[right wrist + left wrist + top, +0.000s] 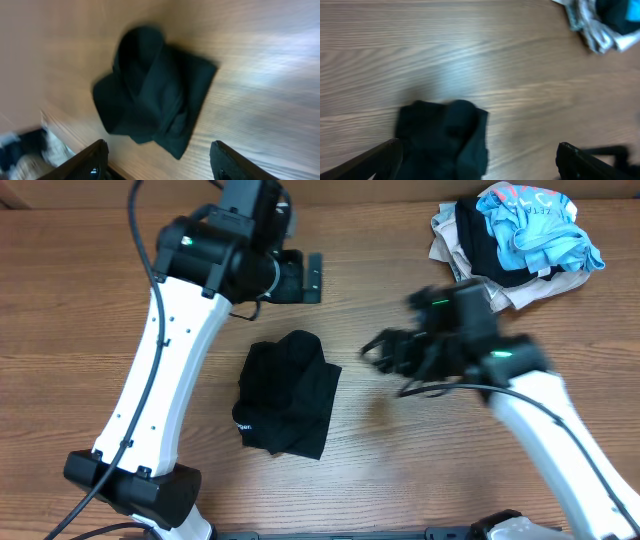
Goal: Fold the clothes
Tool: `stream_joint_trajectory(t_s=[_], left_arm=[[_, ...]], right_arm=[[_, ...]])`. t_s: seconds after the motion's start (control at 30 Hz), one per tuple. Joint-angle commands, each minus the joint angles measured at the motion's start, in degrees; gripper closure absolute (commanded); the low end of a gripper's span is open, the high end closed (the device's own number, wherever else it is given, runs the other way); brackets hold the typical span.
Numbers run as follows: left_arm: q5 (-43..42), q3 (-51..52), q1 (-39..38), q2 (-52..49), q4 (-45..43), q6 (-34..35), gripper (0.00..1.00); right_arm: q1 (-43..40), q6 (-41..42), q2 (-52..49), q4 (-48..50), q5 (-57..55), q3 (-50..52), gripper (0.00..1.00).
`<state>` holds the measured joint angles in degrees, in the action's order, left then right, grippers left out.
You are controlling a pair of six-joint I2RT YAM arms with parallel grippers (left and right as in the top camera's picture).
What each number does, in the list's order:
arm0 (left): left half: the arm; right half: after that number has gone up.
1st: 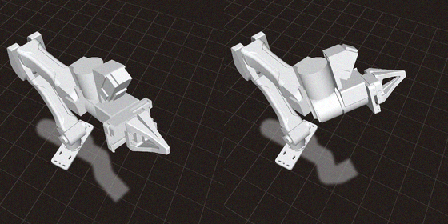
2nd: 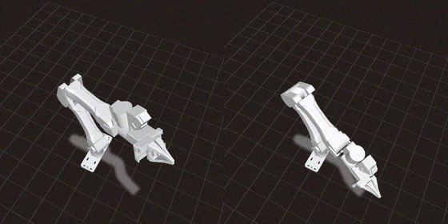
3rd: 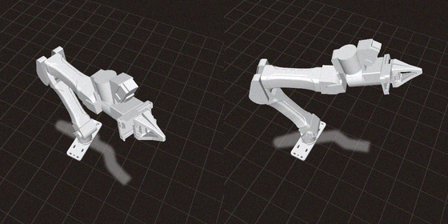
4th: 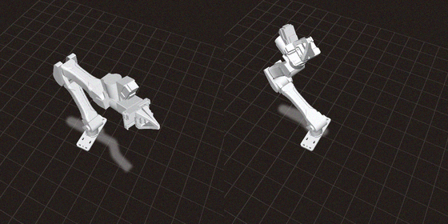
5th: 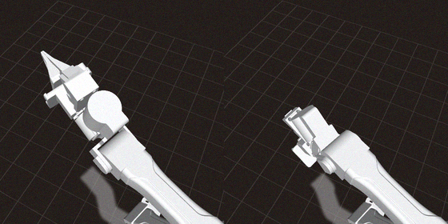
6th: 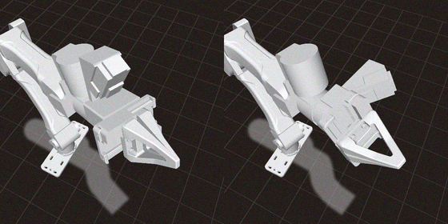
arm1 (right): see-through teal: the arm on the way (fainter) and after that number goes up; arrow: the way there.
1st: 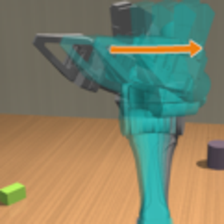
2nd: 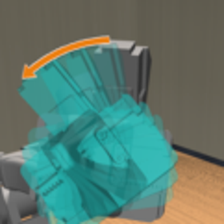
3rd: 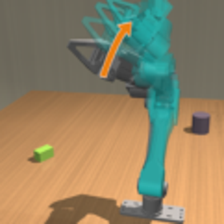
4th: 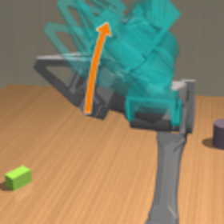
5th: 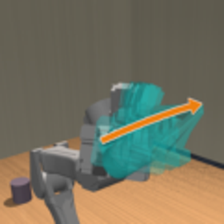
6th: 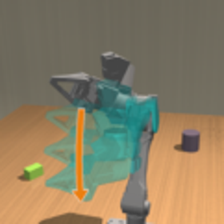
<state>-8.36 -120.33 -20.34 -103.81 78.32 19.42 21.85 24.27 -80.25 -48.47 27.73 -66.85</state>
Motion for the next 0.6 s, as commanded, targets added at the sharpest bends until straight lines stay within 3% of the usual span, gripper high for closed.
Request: stream_joint_trajectory(t_s=[0.0,0.07,0.27,0.57], left_arm=[[7.0,0.6,0.2,-0.7,1.1,-0.1,0.0],[10.6,0.7,0.2,-1.0,1.4,-0.1,0.0],[13.0,0.7,1.3,-1.6,1.4,-1.6,0.0],[13.0,1.0,1.7,-2.6,1.2,-1.6,0.0]], right_arm=[[8.5,3.0,-6.9,2.7,-6.6,-0.7,0.27],[11.9,3.8,-10.3,4.4,-9.0,-0.7,0.21],[17.5,6.0,-18.9,10.1,-12.7,-0.8,0.15],[17.4,5.9,-19.2,11.0,-13.5,-5.9,0.12]])
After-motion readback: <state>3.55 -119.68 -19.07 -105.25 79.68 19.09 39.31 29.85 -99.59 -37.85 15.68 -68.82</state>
